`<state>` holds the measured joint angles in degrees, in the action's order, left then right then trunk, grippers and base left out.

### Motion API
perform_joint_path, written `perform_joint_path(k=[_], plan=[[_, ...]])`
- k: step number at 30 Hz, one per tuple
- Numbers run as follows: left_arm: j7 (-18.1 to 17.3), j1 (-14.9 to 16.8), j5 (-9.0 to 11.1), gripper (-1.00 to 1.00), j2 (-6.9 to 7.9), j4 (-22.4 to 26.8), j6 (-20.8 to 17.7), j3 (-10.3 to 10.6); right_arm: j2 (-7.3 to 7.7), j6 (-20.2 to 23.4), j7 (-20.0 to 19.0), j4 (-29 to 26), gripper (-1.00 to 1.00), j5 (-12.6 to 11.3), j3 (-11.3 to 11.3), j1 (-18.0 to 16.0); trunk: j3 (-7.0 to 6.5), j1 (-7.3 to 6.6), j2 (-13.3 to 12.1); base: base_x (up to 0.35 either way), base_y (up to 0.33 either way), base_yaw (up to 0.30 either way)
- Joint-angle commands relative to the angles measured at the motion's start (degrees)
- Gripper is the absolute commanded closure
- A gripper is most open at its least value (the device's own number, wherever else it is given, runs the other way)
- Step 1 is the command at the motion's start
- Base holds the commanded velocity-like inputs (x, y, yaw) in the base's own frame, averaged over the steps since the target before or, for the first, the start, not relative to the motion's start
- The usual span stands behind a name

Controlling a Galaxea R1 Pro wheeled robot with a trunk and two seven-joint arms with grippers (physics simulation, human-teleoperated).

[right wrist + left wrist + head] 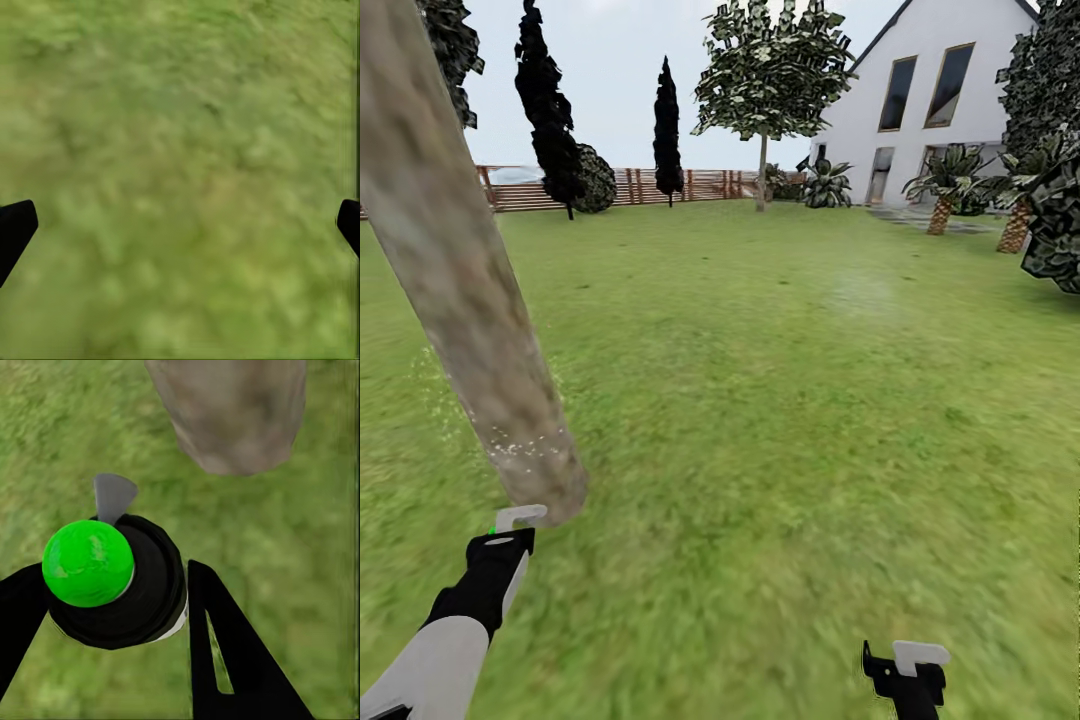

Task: In the garden, pick up the pesticide atomizer on the floor and spray pesticide onto both trees until each tree trunk is fully covered.

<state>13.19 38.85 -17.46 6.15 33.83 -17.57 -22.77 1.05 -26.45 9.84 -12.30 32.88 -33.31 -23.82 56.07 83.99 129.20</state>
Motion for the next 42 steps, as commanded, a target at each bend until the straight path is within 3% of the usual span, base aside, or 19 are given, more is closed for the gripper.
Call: perform_joint_path(k=[1,9,21,29,31,34,37,38,40,41,42], plan=[[0.0,0.0,-0.03,1.0,0.0,0.01,0.03,0.01,-0.01,0.0,0.0,0.0,-1.0,-0.01,0.0,0.0,0.0,0.0,0.0,0.147,-0.267,0.017],[0.0,0.0,-0.03,1.0,0.0,-0.06,0.01,0.01,-0.04,0.0,0.0,0.0,-1.0,0.07,0.0,0.0,0.0,0.0,0.0,0.155,-0.26,0.24],[0.0,0.0,-0.03,1.0,0.0,-0.08,-0.01,0.01,-0.03,0.0,0.0,0.0,-1.0,0.01,0.0,0.0,0.0,0.0,0.0,0.242,-0.188,0.012],[-0.78,0.59,0.03,1.0,-0.45,1.12,-0.17,0.46,0.0,0.0,0.0,0.0,-1.0,-0.01,0.0,0.0,0.0,0.0,0.0,0.055,-0.018,0.21],[-1.99,1.06,0.05,1.0,-0.07,1.64,-0.66,0.46,-0.03,0.0,0.0,0.0,-1.0,-0.01,0.0,0.0,0.0,0.0,0.0,0.0,0.0,0.275],[-6.93,2.64,-0.06,1.0,0.39,4.19,-2.12,0.6,0.0,0.0,0.0,0.0,-1.0,-0.01,0.0,0.0,0.0,0.0,0.0,0.0,0.0,0.276],[-10.16,3.09,-0.06,1.0,3.96,5.85,-4.58,0.33,0.01,0.0,0.0,-0.02,-1.0,-0.01,0.0,0.0,0.0,0.0,0.0,0.0,0.0,0.276],[-10.48,3.04,-0.05,1.0,4.47,5.91,-4.67,0.5,0.01,0.0,0.0,-0.05,-1.0,-0.01,0.0,0.0,0.0,0.0,0.0,0.0,0.0,0.275],[-10.76,3.41,-0.07,1.0,3.22,6.43,-4.84,0.95,0.01,0.0,0.0,-0.06,-1.0,-0.01,0.0,0.0,0.0,0.0,0.0,0.0,0.0,0.17],[-10.73,4.01,-0.21,1.0,0.97,7.23,-4.94,2.18,0.01,-0.06,0.0,-0.08,-1.0,-0.01,0.0,0.0,0.0,0.0,0.0,0.0,0.0,0.034],[-10.73,5.11,-0.26,1.0,-0.1,7.53,-5.02,3.66,0.01,-0.08,0.0,-0.08,-1.0,-0.01,0.0,0.0,0.0,0.0,0.0,0.0,0.0,0.014]])
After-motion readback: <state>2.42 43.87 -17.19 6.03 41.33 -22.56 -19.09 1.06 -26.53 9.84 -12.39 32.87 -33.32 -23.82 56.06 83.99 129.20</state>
